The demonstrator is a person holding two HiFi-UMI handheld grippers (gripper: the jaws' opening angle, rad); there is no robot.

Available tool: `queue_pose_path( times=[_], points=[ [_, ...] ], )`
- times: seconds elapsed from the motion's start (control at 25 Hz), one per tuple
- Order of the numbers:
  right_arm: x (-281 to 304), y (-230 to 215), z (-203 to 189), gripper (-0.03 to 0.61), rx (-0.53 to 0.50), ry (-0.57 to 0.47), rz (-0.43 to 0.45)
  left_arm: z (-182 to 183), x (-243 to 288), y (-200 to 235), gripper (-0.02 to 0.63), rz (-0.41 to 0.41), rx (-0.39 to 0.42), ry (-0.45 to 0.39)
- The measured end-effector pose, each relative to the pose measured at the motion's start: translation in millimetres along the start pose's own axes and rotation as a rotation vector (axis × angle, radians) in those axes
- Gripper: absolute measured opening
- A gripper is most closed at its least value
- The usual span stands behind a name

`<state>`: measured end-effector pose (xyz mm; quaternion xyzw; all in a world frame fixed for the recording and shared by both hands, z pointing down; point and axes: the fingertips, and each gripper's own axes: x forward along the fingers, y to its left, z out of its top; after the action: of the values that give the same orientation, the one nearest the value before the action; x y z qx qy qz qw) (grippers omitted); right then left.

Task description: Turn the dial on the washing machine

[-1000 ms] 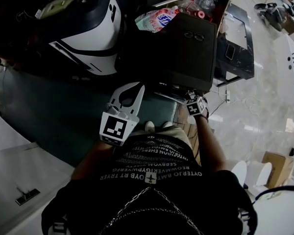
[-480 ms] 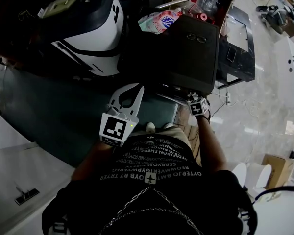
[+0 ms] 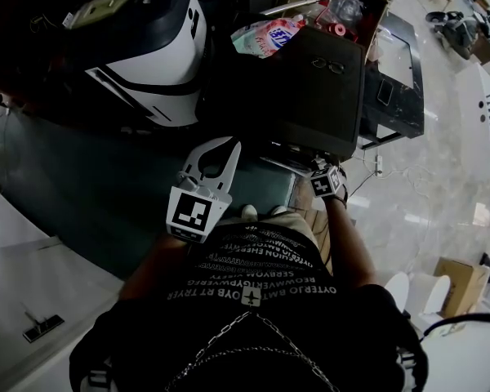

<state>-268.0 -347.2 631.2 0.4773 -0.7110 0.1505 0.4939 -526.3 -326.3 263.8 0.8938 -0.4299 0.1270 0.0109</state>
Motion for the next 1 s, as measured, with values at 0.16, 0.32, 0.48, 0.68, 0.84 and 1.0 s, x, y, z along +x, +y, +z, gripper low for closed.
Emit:
queue_pose_path(
  times=[0.16,0.32,0.48,0.68,0.84,1.0],
  points=[
    [2.0,-7.7,-10.4,0.155,0.037,0.042,-0.009,-0.6,-0.8,3.0,0.012,0.006,0.001,0.003],
    [4.0,-15.4,-14.6,0.158,0.064,0.039,-0.019,-1.2,-0.9,2.8,0.012,0.004,0.001,0.002],
    [2.4,-12.2,-11.8,0.161,0.081,0.021,-0.014,0.8,-1.2,2.2,0.012,0.004,0.011,0.000],
    [-4.5,-2.5,-2.9,0.161,0.010,-0.011,-0.007,0.2,-2.6,-1.1,0.012,-0.004,0.000,-0.003],
    [-1.6,0.1,-7.7,0.152,0.038,0.004,0.022,2.5,-4.5,-4.3,0.012,-0.004,0.006,-0.003],
    [1.1,-8.2,-17.6,0.154,0.074,0.035,0.003,-1.2,-8.9,-3.9,0.012,0.003,0.011,-0.001]
  ],
)
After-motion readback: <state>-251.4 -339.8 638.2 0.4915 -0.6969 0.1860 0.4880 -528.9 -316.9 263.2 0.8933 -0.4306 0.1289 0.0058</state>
